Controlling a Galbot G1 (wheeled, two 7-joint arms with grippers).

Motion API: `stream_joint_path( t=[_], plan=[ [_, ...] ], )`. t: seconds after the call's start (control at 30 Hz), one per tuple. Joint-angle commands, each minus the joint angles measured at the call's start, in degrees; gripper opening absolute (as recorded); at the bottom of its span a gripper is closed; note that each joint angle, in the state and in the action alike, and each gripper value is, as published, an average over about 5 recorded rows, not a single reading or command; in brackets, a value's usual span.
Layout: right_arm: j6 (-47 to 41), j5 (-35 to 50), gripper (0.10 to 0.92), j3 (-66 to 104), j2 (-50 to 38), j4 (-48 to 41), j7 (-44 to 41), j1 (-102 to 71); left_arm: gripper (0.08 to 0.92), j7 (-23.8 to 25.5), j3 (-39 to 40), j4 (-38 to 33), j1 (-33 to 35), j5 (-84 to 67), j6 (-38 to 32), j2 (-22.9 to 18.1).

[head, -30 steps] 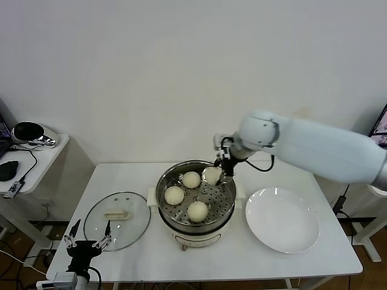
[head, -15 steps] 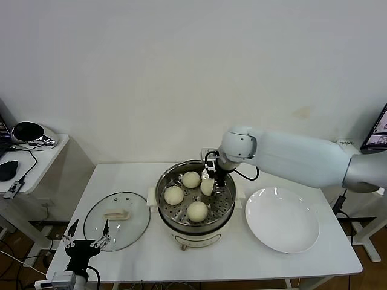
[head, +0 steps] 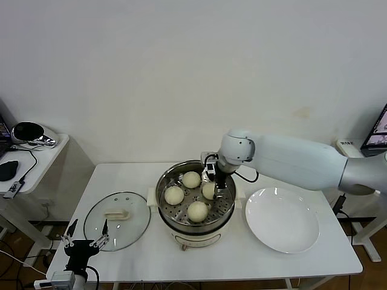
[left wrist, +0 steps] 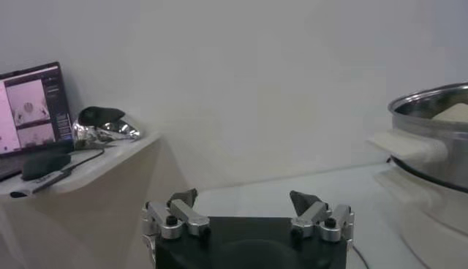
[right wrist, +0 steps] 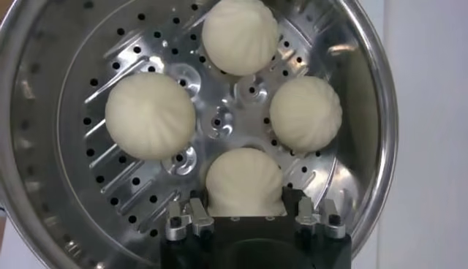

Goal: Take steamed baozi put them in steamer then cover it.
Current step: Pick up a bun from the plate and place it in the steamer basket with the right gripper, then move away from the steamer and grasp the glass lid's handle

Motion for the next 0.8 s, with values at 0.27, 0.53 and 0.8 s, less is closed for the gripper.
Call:
stream_joint_path(
  t=[0.27,0.53,0.8],
  plan=[
    [1.6,7.4,0.823,13.9,-20.5,18.6,14.8,-5.3,0.823,0.3,0.1,-0.6,-0.2,0.0,0.2,0.1],
    [18.8,10.4,0.823,47.3,-33.3,27.5,41.1,-46.5,0.823,0.4,0.2,0.0,-0.1,0.0,-0.7,-0.1],
    [32.1,-6.9,0.823,88.2,-19.4,28.6,46.8,-89.7,0.823,0.4,1.3,0.5,0.0,0.9,-2.3,-1.1]
  ],
)
